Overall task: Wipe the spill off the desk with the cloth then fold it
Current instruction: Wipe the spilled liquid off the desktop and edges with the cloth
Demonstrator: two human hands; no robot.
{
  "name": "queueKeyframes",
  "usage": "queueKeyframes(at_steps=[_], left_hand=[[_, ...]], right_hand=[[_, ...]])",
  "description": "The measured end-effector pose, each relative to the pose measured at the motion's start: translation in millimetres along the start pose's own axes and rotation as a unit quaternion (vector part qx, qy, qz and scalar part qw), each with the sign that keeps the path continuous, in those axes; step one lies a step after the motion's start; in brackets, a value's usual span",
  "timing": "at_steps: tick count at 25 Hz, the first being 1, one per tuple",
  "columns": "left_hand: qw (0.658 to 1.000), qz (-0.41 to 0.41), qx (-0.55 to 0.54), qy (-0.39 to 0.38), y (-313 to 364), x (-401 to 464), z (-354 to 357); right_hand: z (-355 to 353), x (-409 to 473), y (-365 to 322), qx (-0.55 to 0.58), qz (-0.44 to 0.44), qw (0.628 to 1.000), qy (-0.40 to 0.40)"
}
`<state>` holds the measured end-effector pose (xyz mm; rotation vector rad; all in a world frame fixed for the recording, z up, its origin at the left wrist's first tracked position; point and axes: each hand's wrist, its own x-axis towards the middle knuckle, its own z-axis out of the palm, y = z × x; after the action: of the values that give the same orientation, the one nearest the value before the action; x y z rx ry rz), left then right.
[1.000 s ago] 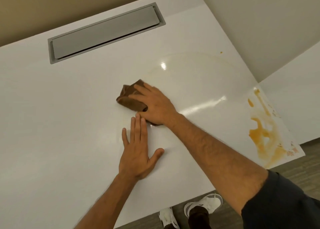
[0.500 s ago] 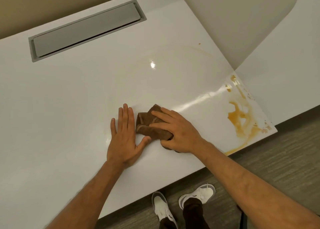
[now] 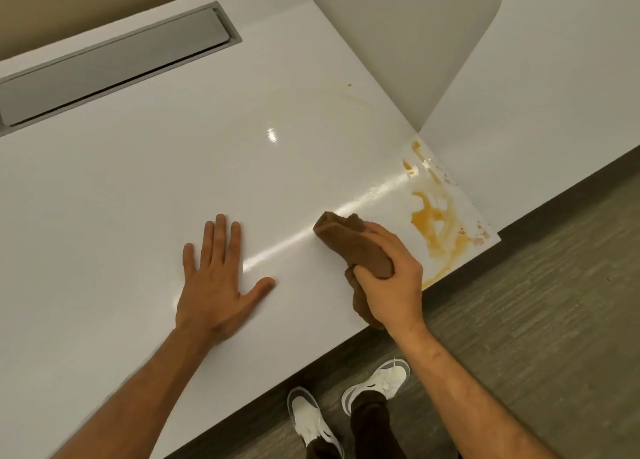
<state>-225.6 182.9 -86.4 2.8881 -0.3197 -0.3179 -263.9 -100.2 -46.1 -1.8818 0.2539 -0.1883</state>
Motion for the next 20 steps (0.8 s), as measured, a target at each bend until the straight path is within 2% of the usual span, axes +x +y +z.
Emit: queueKeyframes(at_steps=[2,4,7,10,13,16,18,20], left_hand=[[1.000,0.000,-0.002,-0.001,0.7,0.3,0.0],[1.000,0.000,0.000,0.000,0.7,0.3,0.6],[1.000,-0.003,-0.005,0.004,-0.3,0.8,1.3],[1.000,-0.004,-0.015,0.014,-1.3,0.2,4.0],[1.000,-0.004,-0.014,0.016,-1.4,1.0,5.9],[1.000,-0.005,-0.010,0.010,-0.2,1.1,4.6],[1.000,-0.005,-0.012,0.012,0.5,-0.1,4.1],[1.000,-0.007,-0.012,0.013,0.8,-0.4,3.4]], right_hand=[[-15.4,7.9,-9.6,0.079,0.042,0.993,0.072],[-43.2,19.6,-12.6,0.102,0.044,0.982,0.153],[-92.8,36.6,-6.7,0.060,0.053,0.968,0.237],[-130.2,49.4,13.1,-0.001,0.085,0.959,0.271],[-147.0,61.2,31.1,-0.015,0.091,0.956,0.278],[-129.9,63.8,37.6,-0.048,0.084,0.968,0.232],[-103.3,53.9,44.0,-0.156,0.057,0.971,0.170],[-78.3,45.2,50.6,-0.287,-0.003,0.951,0.118]])
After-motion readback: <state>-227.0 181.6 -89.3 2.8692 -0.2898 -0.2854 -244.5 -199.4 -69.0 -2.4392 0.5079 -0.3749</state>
